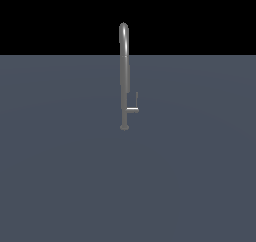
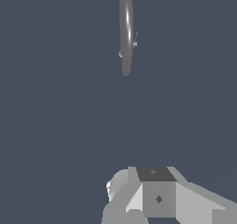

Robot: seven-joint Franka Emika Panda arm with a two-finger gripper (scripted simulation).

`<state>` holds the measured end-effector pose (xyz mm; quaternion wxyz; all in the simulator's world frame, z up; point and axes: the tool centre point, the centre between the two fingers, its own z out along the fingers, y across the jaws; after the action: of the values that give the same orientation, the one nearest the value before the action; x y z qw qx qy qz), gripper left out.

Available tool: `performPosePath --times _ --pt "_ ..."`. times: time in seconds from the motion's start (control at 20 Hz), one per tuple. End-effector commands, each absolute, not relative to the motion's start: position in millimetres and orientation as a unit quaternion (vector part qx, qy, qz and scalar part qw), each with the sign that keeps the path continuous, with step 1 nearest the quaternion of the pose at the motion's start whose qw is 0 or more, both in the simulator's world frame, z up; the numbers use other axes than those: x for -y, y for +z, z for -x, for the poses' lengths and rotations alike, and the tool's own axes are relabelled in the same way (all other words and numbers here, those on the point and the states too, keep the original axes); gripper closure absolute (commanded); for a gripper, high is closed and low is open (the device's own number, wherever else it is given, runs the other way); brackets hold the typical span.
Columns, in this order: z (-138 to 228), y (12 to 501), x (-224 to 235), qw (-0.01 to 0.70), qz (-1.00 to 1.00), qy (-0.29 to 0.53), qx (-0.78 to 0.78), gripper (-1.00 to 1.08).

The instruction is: Turn on the faucet by rotating a designated handle.

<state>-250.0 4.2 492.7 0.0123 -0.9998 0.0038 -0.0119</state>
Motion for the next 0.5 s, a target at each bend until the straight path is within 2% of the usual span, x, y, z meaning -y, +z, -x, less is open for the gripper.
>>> performPosePath --times 0.0,0.45 --pt "250 493 -4 0.012 1.0 -0.012 -0.004 1.08" --pt "239 491 -5 0.024 1.0 0.001 -0.016 1.08"
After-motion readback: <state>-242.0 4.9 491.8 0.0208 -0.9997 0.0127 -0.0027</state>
